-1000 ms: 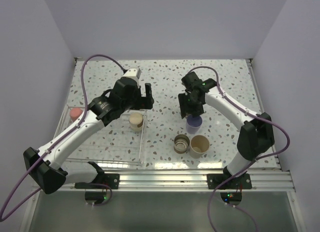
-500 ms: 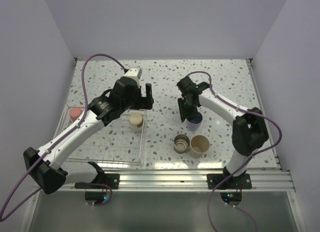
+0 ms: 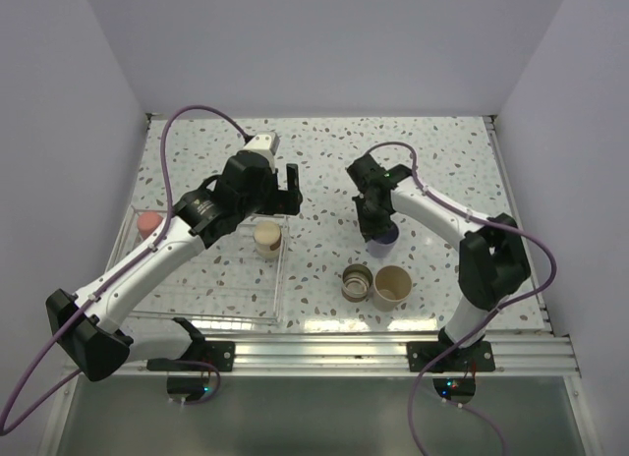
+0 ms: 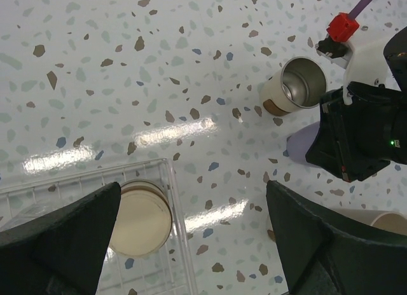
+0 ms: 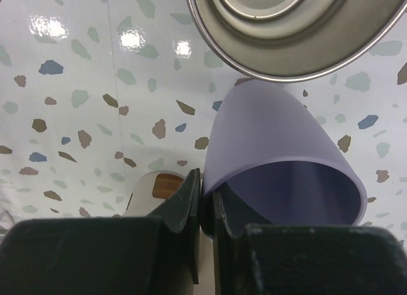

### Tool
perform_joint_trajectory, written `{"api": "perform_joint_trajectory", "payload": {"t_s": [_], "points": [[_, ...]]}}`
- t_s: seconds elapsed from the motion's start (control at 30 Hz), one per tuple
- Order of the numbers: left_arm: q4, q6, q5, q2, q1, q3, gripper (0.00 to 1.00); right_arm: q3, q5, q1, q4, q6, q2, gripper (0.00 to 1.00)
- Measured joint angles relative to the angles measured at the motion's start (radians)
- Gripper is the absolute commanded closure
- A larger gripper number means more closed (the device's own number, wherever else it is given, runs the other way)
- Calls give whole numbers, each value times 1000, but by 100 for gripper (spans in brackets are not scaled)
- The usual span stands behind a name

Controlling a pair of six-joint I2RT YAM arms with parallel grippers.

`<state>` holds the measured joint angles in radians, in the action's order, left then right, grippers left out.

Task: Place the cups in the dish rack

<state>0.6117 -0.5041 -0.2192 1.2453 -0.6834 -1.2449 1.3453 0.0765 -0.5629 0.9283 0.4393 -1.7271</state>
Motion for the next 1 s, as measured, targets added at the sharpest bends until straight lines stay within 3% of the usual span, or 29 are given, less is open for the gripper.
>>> {"api": "perform_joint_trajectory", "payload": {"t_s": [0.37,0.6,0.87,1.0], "points": [[-1,1,-1,16,0,-37,0,-2,91,-6,78,4,90,100],[3,13,13,17,0,-103,0,165,132,-5,175,-19,210,100],[-71,13,122,-29,12,-117,0,434,-45,-5,208,0,262,100],[-145,-22,233,-120,93,-76,0,480,-232,-4,157,53,268,100]]}}
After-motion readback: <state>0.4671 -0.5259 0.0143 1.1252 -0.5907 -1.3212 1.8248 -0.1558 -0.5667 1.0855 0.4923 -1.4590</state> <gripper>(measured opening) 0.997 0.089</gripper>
